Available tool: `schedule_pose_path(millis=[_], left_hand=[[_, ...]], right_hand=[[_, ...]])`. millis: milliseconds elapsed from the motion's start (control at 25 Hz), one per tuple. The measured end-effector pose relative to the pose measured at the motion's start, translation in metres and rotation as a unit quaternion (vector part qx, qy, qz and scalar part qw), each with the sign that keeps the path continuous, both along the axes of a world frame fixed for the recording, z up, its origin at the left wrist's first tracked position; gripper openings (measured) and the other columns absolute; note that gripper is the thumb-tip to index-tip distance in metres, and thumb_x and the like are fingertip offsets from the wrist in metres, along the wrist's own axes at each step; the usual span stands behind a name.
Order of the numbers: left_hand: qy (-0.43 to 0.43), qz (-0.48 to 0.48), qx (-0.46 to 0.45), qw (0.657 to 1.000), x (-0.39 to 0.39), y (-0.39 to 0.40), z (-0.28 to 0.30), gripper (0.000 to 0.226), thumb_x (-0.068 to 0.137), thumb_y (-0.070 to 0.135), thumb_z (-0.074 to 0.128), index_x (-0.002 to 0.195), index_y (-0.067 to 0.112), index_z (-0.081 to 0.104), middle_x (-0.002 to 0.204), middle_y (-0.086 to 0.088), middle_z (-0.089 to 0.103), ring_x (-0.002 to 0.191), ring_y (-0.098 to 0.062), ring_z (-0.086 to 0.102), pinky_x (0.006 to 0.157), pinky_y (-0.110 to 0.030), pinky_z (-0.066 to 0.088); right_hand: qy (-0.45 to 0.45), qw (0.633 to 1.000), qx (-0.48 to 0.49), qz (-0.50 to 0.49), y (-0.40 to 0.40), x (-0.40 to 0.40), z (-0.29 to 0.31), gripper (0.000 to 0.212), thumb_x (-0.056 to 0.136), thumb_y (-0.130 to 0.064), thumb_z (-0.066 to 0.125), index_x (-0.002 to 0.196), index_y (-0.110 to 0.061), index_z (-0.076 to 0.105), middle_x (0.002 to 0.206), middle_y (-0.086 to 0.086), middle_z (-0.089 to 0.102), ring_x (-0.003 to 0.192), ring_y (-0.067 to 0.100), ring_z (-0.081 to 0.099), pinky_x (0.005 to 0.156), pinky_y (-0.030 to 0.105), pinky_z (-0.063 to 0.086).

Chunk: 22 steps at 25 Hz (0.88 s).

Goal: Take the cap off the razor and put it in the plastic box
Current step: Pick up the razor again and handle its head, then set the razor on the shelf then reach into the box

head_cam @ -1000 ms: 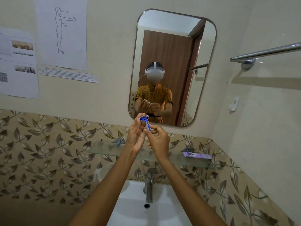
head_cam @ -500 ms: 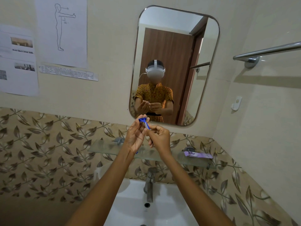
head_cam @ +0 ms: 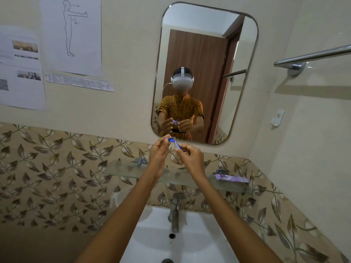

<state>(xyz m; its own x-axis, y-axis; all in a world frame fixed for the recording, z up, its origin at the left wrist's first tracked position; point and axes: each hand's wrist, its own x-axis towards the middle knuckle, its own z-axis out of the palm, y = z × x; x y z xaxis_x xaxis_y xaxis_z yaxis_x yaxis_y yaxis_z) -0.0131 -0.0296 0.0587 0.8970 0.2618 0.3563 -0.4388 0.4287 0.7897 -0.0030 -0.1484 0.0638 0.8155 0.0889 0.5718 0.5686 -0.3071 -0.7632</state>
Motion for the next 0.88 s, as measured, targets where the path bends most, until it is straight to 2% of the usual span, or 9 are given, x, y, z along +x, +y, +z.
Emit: schedule_pose_path(millis=[120, 240, 280, 360, 440, 520, 600, 720, 880], left_hand=[[0.017, 0.076, 0.156, 0.985, -0.001, 0.001, -0.002, 0.033, 0.095, 0.032, 0.042, 0.119, 0.019, 0.058, 0.129, -0.001, 0.056, 0.124, -0.014, 0.047, 0.093, -0.021, 0.039], [0.018, 0.144, 0.275, 0.95, 0.002, 0.006, -0.007, 0.04, 0.098, 0.034, 0.032, 0.13, 0.018, 0.048, 0.145, -0.005, 0.04, 0.136, -0.018, 0.03, 0.108, -0.033, 0.028], [0.022, 0.193, 0.335, 0.922, 0.003, 0.01, -0.011, 0.041, 0.098, 0.032, 0.031, 0.133, 0.017, 0.045, 0.148, -0.008, 0.035, 0.138, -0.021, 0.026, 0.112, -0.038, 0.024], [0.033, 0.304, 0.477, 0.824, 0.004, 0.024, -0.021, 0.04, 0.098, 0.028, 0.031, 0.134, 0.015, 0.042, 0.15, -0.012, 0.03, 0.141, -0.026, 0.021, 0.115, -0.048, 0.016], [0.034, 0.369, 0.571, 0.733, 0.002, 0.036, -0.032, 0.042, 0.097, 0.028, 0.032, 0.136, 0.015, 0.037, 0.152, -0.014, 0.025, 0.143, -0.028, 0.015, 0.115, -0.051, 0.008], [0.039, 0.401, 0.631, 0.663, 0.002, 0.048, -0.042, 0.046, 0.097, 0.031, 0.032, 0.139, 0.014, 0.031, 0.154, -0.015, 0.021, 0.143, -0.029, 0.011, 0.115, -0.052, 0.004], [0.059, 0.398, 0.678, 0.615, 0.003, 0.058, -0.049, 0.05, 0.096, 0.036, 0.03, 0.142, 0.014, 0.026, 0.154, -0.015, 0.018, 0.144, -0.029, 0.009, 0.115, -0.053, 0.003], [0.101, 0.392, 0.71, 0.577, 0.006, 0.072, -0.057, 0.053, 0.096, 0.039, 0.026, 0.143, 0.014, 0.022, 0.155, -0.014, 0.016, 0.144, -0.03, 0.008, 0.115, -0.054, 0.0], [0.126, 0.399, 0.712, 0.564, 0.006, 0.086, -0.062, 0.053, 0.096, 0.041, 0.025, 0.142, 0.015, 0.023, 0.155, -0.014, 0.017, 0.144, -0.029, 0.007, 0.114, -0.052, -0.006]], right_hand=[[-0.036, 0.998, -0.041, -0.04, -0.013, 0.013, 0.004, 0.018, 0.083, -0.022, 0.067, 0.099, -0.014, 0.071, 0.094, 0.004, 0.068, 0.083, 0.013, 0.063, 0.071, 0.025, 0.051], [-0.041, 0.991, -0.105, -0.066, -0.028, 0.031, 0.004, 0.016, 0.083, -0.022, 0.066, 0.098, -0.017, 0.071, 0.096, 0.003, 0.068, 0.092, 0.019, 0.06, 0.076, 0.036, 0.05], [-0.042, 0.988, -0.13, -0.077, -0.035, 0.037, 0.001, 0.016, 0.084, -0.022, 0.065, 0.098, -0.016, 0.071, 0.097, 0.004, 0.07, 0.093, 0.021, 0.06, 0.077, 0.037, 0.05], [-0.027, 0.981, -0.166, -0.101, -0.047, 0.048, -0.008, 0.018, 0.084, -0.021, 0.065, 0.1, -0.014, 0.071, 0.099, 0.007, 0.072, 0.096, 0.025, 0.061, 0.078, 0.039, 0.051], [-0.022, 0.964, -0.232, -0.131, -0.059, 0.057, -0.02, 0.019, 0.084, -0.023, 0.064, 0.101, -0.016, 0.071, 0.099, 0.008, 0.073, 0.098, 0.027, 0.059, 0.08, 0.038, 0.048], [-0.026, 0.935, -0.321, -0.151, -0.067, 0.069, -0.034, 0.02, 0.086, -0.025, 0.063, 0.103, -0.018, 0.07, 0.098, 0.009, 0.072, 0.098, 0.029, 0.058, 0.081, 0.038, 0.045], [-0.018, 0.9, -0.403, -0.162, -0.072, 0.076, -0.047, 0.021, 0.087, -0.025, 0.061, 0.105, -0.02, 0.069, 0.1, 0.009, 0.071, 0.098, 0.029, 0.06, 0.082, 0.038, 0.044], [-0.011, 0.864, -0.478, -0.157, -0.073, 0.088, -0.065, 0.02, 0.088, -0.024, 0.057, 0.105, -0.021, 0.068, 0.105, 0.007, 0.071, 0.1, 0.027, 0.059, 0.083, 0.035, 0.041], [-0.009, 0.867, -0.478, -0.141, -0.067, 0.096, -0.071, 0.017, 0.088, -0.023, 0.058, 0.099, -0.021, 0.07, 0.101, 0.006, 0.071, 0.097, 0.027, 0.06, 0.085, 0.036, 0.039]])
